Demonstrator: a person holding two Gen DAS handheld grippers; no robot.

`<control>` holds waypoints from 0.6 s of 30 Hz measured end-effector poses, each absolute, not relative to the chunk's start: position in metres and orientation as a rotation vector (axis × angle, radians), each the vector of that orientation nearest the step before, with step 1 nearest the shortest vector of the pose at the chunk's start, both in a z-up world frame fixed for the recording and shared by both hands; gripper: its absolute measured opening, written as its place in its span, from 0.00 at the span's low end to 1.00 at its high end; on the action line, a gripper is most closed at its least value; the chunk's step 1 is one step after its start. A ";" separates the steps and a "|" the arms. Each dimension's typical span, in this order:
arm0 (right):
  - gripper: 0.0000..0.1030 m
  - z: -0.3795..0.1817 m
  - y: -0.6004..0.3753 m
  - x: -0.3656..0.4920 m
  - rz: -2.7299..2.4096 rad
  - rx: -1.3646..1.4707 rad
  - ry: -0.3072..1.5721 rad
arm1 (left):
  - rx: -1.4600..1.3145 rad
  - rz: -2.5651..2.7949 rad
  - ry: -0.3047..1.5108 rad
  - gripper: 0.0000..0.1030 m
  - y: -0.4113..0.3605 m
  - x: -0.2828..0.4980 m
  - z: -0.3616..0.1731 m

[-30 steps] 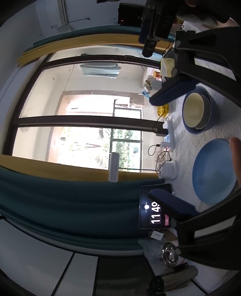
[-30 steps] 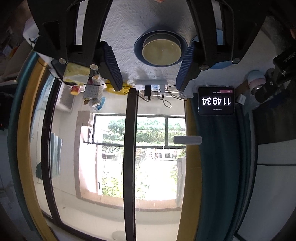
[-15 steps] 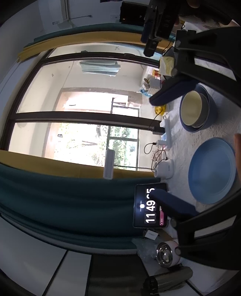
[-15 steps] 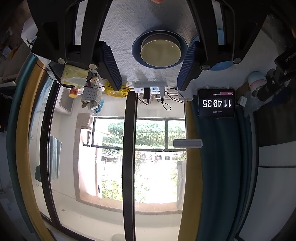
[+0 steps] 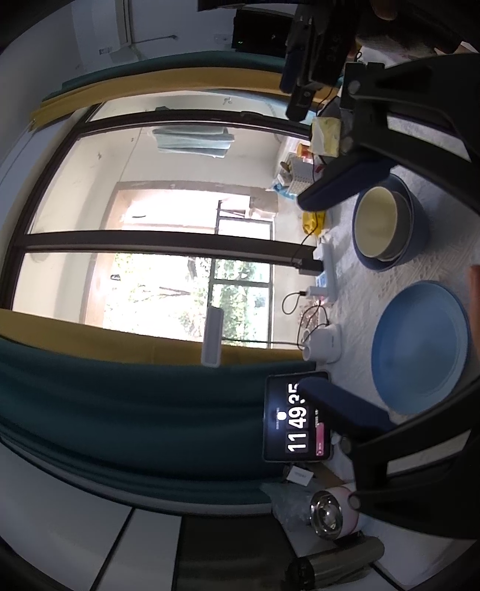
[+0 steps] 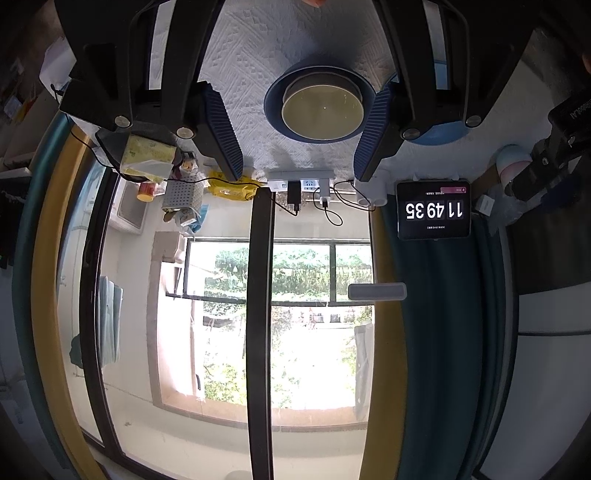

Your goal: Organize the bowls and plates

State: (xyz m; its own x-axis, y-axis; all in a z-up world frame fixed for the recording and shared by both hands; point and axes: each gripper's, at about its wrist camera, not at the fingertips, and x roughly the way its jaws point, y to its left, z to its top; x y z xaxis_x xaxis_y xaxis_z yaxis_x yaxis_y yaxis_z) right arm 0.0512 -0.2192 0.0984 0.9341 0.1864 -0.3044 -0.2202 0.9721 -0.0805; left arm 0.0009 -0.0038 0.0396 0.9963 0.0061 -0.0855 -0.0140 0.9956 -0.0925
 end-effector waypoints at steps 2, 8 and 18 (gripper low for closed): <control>0.64 0.098 -0.219 0.051 0.208 -0.114 0.300 | -0.096 0.006 0.089 0.90 -0.004 0.001 0.039; 0.64 0.097 -0.220 0.051 0.208 -0.113 0.302 | -0.104 -0.002 0.099 0.90 -0.004 0.003 0.038; 0.64 0.096 -0.220 0.052 0.210 -0.112 0.303 | -0.106 -0.003 0.097 0.90 -0.003 0.001 0.037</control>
